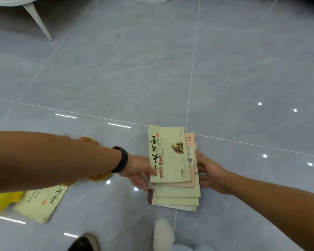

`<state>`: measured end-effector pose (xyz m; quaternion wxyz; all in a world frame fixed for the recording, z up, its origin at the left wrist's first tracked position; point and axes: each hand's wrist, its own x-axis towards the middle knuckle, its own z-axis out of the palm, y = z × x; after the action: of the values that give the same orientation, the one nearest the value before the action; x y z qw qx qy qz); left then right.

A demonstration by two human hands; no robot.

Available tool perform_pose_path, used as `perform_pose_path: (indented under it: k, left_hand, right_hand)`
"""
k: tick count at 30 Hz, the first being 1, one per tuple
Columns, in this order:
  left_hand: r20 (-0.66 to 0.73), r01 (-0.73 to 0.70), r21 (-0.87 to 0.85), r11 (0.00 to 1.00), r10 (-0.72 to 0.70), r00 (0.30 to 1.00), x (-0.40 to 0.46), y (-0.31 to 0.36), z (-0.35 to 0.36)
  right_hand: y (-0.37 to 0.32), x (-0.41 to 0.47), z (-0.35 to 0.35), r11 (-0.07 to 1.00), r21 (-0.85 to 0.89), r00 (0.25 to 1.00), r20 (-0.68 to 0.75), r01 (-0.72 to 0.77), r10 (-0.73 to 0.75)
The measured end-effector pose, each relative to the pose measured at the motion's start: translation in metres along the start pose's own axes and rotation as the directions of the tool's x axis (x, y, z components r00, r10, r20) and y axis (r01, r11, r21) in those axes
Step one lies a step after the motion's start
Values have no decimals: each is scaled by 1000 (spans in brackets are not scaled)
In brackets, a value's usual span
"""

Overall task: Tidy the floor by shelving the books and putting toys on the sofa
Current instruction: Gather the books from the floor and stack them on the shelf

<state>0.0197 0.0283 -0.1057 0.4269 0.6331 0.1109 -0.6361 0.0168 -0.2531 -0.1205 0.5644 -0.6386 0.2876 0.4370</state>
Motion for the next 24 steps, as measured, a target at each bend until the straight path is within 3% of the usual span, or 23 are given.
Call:
perform_pose_path:
  k: [3,5,6,9,12,18,21,24]
  left_hand:
    - [-23,-63,525,849,88,996,15,-8,25]
    - [-83,-141,660,738,258,963,21,-11,26]
    - [-139,-159,661,733,328,934,24,-11,23]
    - [-322,-199,371,907,327,889,32,-7,14]
    - [-334,-170,36,985,172,927,37,4,11]
    - [-317,-151,-236,960,71,946,48,10,12]
    - [-393,-203,-351,914,53,918,55,14,18]
    - [-420,-274,-445,852,72,905,33,15,38]
  right_hand:
    - [9,-4,1,993,-120,1000,-2,-2,1]
    - [16,-3,4,986,-165,1000,-3,16,-17]
    - [18,-3,5,985,-169,1000,-9,23,-25]
    - [22,-1,9,984,-171,998,-38,46,-53]
    - [25,4,10,985,-159,996,-49,69,-77]
    - [29,9,14,975,-71,967,-131,212,-220]
    - [31,1,26,973,92,971,-135,213,-199]
    - [37,-30,45,958,169,955,-228,231,-190]
